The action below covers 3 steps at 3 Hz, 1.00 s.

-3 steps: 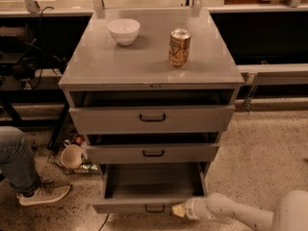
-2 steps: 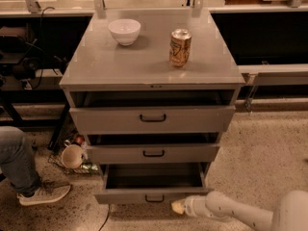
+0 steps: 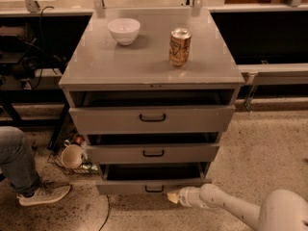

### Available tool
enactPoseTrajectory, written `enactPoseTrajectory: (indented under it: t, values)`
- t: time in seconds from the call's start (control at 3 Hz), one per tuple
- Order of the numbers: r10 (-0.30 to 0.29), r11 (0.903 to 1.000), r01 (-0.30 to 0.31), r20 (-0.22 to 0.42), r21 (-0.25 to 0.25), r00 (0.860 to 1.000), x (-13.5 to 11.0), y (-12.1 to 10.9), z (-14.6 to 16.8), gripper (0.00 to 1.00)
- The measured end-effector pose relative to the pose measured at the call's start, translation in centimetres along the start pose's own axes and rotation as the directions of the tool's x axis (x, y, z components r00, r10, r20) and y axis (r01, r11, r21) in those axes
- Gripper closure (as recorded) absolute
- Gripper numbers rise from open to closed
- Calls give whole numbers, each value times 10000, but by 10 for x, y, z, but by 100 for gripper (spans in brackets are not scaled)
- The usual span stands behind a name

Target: Close bottom drawer

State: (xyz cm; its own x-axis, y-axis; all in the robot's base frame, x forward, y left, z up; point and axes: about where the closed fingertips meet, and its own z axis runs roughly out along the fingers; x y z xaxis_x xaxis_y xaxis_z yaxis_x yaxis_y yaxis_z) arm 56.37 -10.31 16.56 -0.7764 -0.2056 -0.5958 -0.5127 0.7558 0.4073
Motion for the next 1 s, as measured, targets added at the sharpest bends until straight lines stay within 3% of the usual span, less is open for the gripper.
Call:
enactPoseTrajectory:
  t: [0.33,0.67,1.0]
  values:
    - [-89,9989,59,671,455,9977,-37,-37,14,100]
    - [-100,9987,62,743,510,9972,-38,-40,13,100]
    - [-202,9938,50,1355,1115,9906,-64,-72,6,100]
